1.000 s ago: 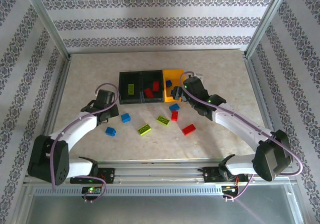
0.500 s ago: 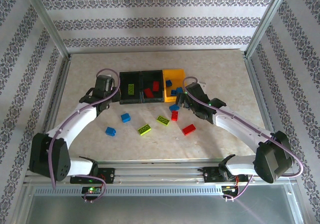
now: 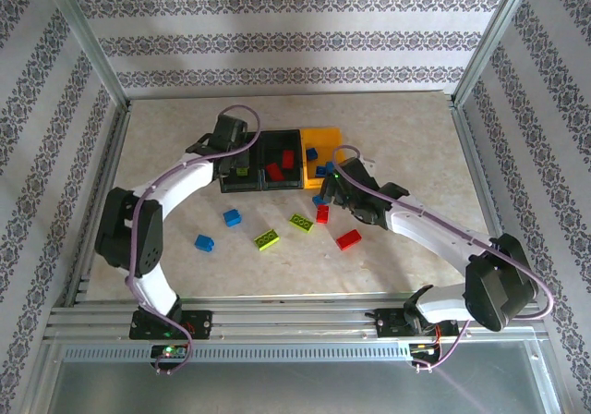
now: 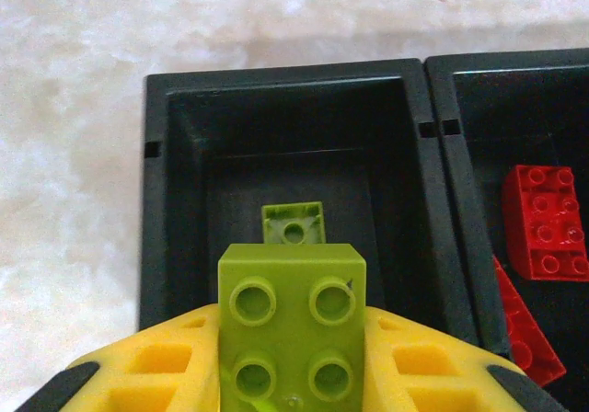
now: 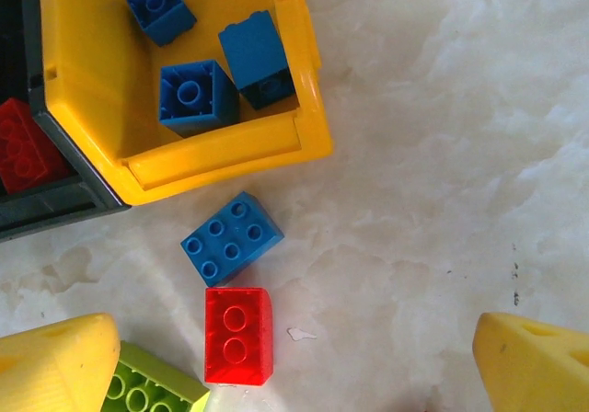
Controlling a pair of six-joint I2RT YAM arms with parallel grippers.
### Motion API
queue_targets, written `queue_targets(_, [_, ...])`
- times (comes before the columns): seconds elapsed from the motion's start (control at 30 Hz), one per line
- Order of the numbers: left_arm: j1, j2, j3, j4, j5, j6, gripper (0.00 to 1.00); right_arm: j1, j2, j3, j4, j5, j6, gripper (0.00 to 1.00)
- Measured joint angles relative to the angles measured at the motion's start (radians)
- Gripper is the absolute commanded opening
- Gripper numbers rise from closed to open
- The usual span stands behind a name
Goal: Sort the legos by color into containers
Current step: Place the lego in the container.
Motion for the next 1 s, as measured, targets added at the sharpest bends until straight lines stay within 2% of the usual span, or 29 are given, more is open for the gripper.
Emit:
queue_targets(0.37, [-0.037,0.175,0.132,-0.026,-0.014,0.01,0.28,0.06,0.121,0.0,-0.004,-0.016,0.048,0.98])
queue_targets(0.47, [-0.036,0.178,0.139,-0.031,-0.015,0.002,0.29,0.073,0.155,0.008,-0.005,-0.021,0.049,0.98])
queue_targets(0.77, [-0.036,0.177,0.138,-0.035,-0.02,-0.028,0.47,0.1,0.225,0.047,-0.003,-0.026,0.06,0.98])
queue_targets(1.0, [-0.037,0.143,0.104,-0.035,-0.022,-0.04,0.5,0.113,0.24,0.061,-0.003,-0.025,0.074,0.98])
